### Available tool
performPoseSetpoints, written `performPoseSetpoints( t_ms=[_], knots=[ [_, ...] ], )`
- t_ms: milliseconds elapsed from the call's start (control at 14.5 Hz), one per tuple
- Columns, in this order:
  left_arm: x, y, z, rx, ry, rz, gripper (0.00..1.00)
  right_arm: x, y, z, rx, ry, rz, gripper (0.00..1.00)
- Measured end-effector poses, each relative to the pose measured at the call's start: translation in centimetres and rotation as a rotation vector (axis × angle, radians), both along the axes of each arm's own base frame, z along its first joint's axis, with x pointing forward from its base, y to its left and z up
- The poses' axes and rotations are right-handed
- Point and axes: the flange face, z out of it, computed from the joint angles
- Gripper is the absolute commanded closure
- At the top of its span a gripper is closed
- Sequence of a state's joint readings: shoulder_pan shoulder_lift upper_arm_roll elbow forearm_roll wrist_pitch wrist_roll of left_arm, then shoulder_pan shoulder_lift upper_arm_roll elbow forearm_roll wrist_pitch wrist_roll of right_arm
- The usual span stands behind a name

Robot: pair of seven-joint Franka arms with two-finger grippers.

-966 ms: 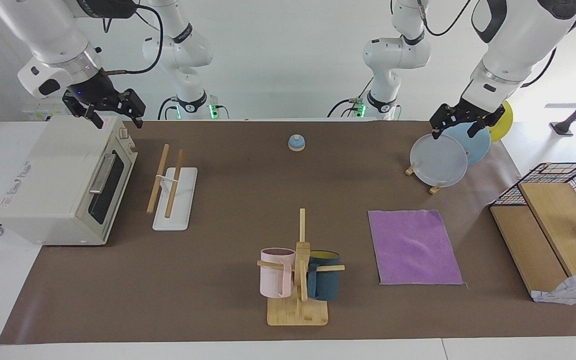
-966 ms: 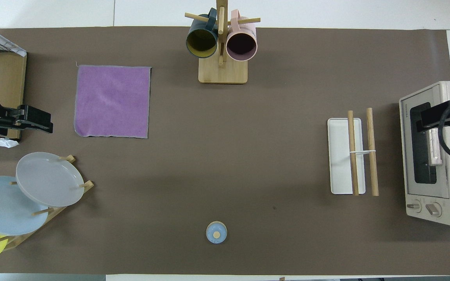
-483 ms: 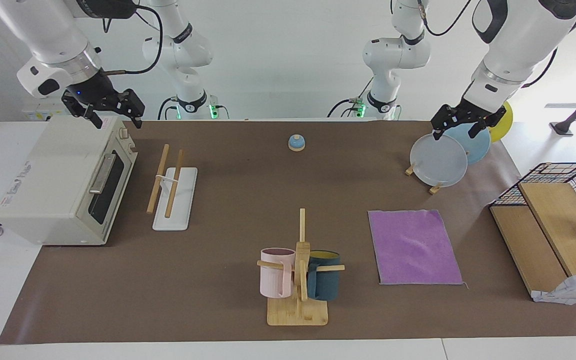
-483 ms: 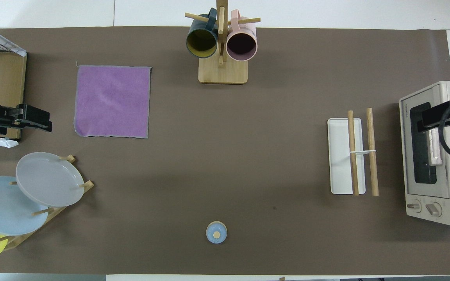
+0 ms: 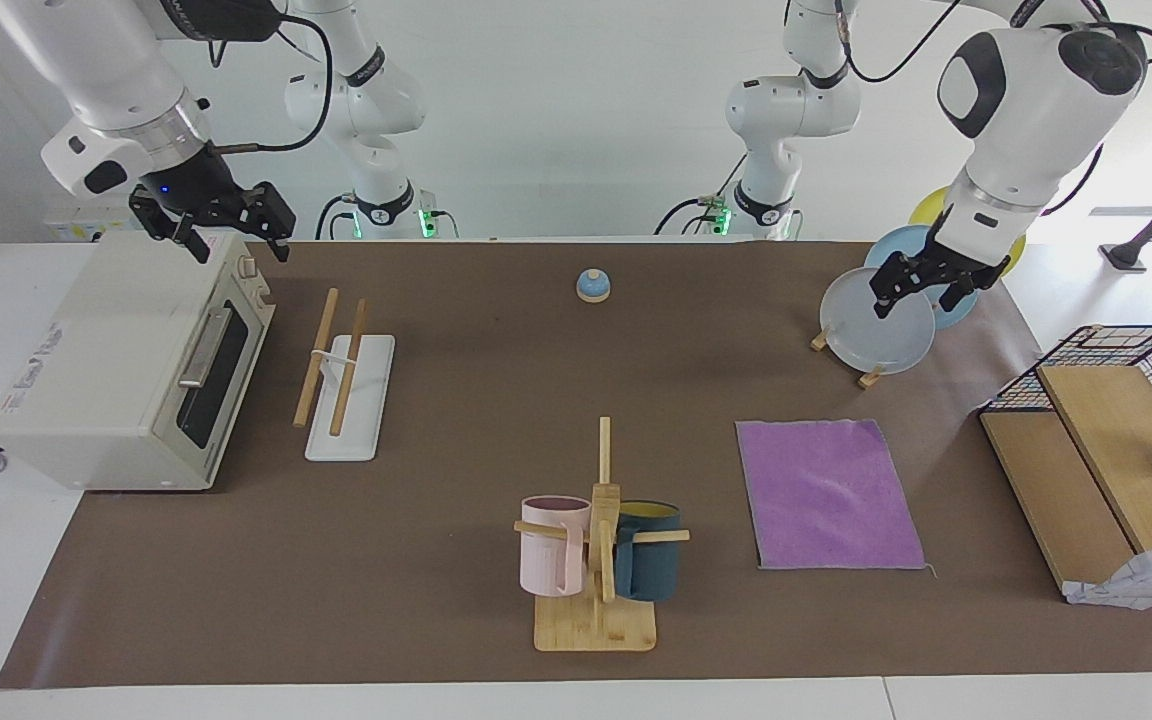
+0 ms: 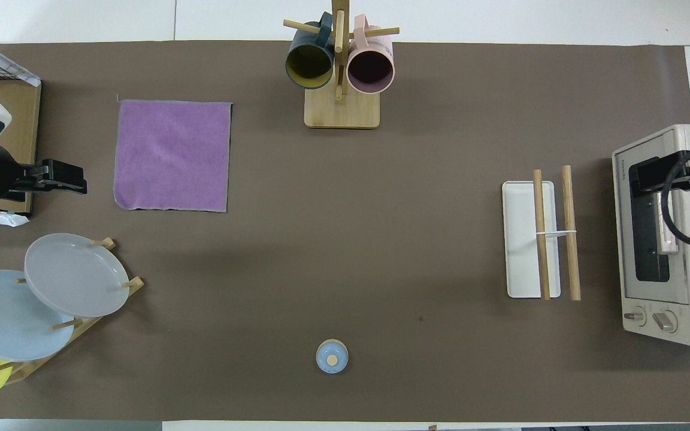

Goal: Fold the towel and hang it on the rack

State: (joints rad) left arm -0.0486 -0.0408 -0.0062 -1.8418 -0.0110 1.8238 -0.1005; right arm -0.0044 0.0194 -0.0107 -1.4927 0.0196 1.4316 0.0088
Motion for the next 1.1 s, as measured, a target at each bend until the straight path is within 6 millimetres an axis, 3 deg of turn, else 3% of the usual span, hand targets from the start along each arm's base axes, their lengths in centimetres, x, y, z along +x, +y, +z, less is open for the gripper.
performPoseSetpoints(
  t_ms=[138,414,621,759,897,1034,1103],
  knots=[
    [0.6,0.8,-4.2,0.0,-0.012,0.017,0.0,0.0,0.0,0.0,0.0,-0.003,0.0,0.0],
    [3.3,1.3,-14.6,-0.003,-0.022,0.107,0.01,0.0,-0.2,-0.4,0.0,0.005,-0.003,0.0],
    [4.2,3.3,-20.6,-0.005,-0.029,0.209,0.08,-0.3,-0.2,-0.6,0.0,0.011,-0.003,0.0],
    [4.3,4.4,-22.4,-0.006,-0.023,0.268,0.13,-0.6,-0.2,-0.9,0.0,0.02,-0.003,0.0],
    [4.3,4.6,-22.8,-0.007,-0.019,0.297,0.22,-0.7,-0.1,-1.0,0.0,0.007,-0.002,0.0],
    [4.3,4.6,-22.8,-0.01,-0.019,0.309,0.46,-0.6,0.1,-0.9,0.0,-0.005,0.001,0.0],
    [4.3,4.6,-22.8,-0.012,-0.019,0.314,0.5,-0.6,0.1,-0.9,0.0,-0.008,0.002,0.0]
  ],
)
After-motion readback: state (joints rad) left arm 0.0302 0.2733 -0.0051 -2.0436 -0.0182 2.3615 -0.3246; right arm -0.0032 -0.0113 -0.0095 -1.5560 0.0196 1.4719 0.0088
